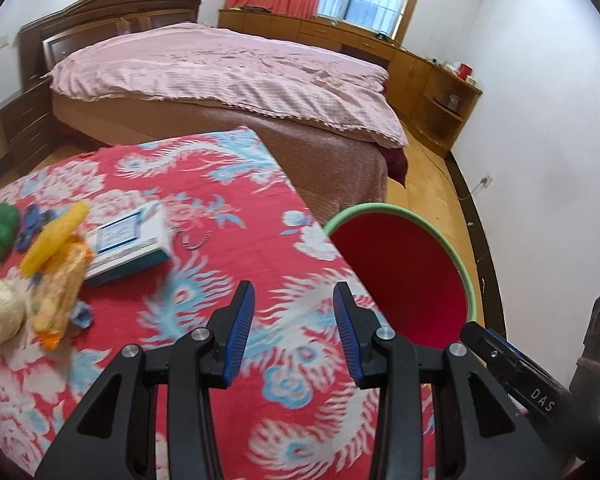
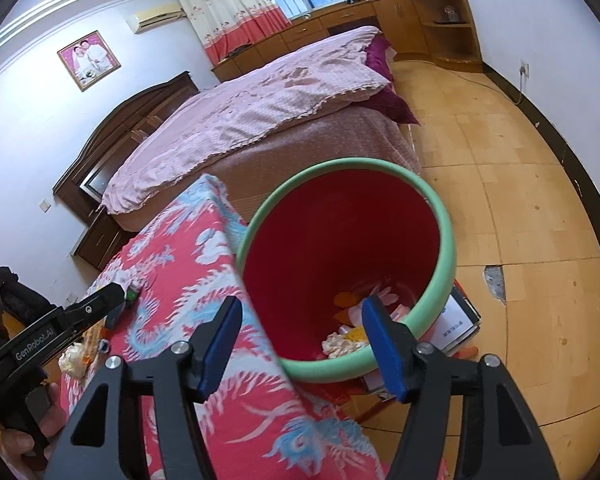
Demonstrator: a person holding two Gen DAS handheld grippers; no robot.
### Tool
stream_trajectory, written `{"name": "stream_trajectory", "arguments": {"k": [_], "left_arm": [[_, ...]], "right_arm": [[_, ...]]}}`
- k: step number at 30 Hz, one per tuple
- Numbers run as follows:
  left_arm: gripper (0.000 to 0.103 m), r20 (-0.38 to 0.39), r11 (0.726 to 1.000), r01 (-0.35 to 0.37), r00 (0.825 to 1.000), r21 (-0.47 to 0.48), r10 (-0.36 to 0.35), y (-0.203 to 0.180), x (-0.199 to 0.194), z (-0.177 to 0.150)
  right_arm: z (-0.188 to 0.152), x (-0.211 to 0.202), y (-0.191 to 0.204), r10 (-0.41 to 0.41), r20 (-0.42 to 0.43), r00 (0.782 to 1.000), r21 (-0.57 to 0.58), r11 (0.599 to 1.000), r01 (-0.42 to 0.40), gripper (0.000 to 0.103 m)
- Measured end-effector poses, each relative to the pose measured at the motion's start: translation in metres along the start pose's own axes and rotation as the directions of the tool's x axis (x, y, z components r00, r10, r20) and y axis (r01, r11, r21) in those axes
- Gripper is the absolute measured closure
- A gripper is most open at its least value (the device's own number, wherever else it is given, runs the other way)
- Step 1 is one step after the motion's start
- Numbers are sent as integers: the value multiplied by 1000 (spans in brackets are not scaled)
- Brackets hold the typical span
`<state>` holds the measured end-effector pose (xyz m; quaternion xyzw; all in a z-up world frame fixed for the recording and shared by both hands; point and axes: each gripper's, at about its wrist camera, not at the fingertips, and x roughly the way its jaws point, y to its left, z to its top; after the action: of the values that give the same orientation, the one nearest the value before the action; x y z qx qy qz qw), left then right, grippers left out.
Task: Collect trash
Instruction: 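Move both open grippers back from the bucket to the table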
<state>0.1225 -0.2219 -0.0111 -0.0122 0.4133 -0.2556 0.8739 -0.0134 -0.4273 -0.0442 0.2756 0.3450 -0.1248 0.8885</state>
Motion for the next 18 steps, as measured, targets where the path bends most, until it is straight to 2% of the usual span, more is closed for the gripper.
{"name": "stream_trajectory", "arguments": {"k": [18], "left_arm": [[62,70,984,-118,989,-137,128,88,-59,-17]], "right_arm": [[-21,-7,69,67,-26,997,-109,992,-69,36]]}}
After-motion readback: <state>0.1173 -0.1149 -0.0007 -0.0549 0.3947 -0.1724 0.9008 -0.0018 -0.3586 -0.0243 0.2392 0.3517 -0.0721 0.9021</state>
